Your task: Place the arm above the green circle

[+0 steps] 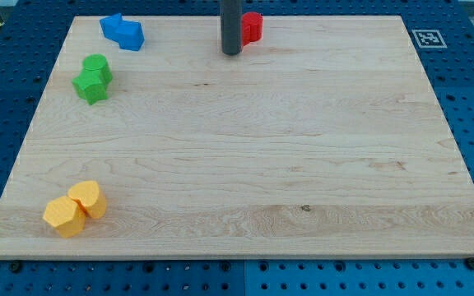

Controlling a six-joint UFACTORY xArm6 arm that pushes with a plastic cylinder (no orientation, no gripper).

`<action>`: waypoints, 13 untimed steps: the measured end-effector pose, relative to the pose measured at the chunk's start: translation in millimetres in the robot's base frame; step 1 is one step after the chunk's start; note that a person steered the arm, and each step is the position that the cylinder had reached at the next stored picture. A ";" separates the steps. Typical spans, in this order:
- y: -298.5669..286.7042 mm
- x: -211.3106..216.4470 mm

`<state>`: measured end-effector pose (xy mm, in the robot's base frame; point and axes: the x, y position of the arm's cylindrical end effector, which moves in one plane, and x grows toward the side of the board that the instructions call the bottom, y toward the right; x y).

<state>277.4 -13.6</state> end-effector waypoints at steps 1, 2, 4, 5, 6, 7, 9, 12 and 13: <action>1.2 -5.1; 12.1 32.6; 125.3 171.7; 189.5 225.0; 193.1 237.4; 193.2 237.4; 192.6 235.6; 25.7 151.5; -43.4 125.9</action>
<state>403.2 -57.0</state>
